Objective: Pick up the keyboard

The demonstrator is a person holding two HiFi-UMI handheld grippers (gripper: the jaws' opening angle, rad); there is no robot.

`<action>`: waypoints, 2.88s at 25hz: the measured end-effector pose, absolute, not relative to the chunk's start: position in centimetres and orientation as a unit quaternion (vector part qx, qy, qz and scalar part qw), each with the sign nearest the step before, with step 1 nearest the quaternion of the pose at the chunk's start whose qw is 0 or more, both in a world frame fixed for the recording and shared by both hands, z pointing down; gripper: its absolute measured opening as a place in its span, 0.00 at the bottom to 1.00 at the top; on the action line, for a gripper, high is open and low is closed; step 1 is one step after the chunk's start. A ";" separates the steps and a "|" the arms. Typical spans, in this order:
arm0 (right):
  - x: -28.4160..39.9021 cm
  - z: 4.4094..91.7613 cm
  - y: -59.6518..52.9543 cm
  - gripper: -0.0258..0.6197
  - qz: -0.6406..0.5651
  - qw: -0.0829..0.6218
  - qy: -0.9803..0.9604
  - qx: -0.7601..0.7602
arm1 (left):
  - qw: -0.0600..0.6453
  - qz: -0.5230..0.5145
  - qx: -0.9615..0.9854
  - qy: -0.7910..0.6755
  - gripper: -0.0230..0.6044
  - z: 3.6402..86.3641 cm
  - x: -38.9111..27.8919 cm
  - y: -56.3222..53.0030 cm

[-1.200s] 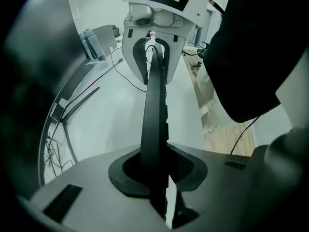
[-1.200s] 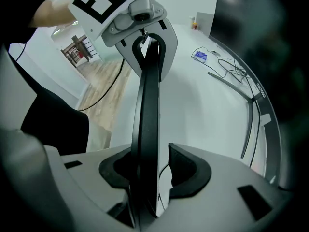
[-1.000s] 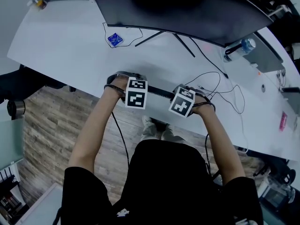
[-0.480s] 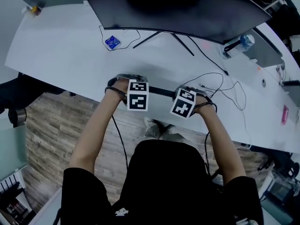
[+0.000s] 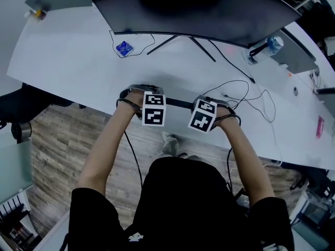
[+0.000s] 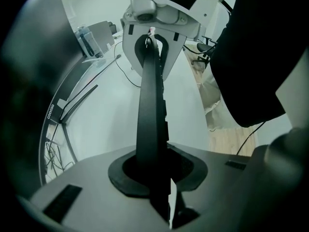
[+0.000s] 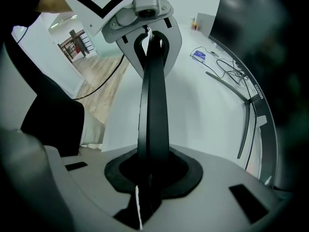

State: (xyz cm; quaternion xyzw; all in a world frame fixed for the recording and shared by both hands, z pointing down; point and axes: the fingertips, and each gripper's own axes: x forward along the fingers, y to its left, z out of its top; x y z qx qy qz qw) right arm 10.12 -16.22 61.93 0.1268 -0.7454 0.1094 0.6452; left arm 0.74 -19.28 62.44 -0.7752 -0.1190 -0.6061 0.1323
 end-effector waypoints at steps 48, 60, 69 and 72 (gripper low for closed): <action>12.9 54.5 -6.4 0.15 -0.011 0.635 -0.755 0.162 | 0.160 -0.623 -0.765 -0.029 0.16 54.7 3.2 -8.3; 13.4 51.8 -1.3 0.15 -0.043 0.630 -0.755 0.178 | 0.185 -0.624 -0.759 -0.003 0.16 51.9 3.7 -3.1; 13.3 50.6 2.9 0.15 -0.063 0.627 -0.754 0.187 | 0.199 -0.623 -0.756 0.013 0.16 50.6 3.6 1.2; 13.4 50.4 4.1 0.15 -0.067 0.628 -0.752 0.189 | 0.201 -0.622 -0.756 0.017 0.16 50.5 3.6 2.4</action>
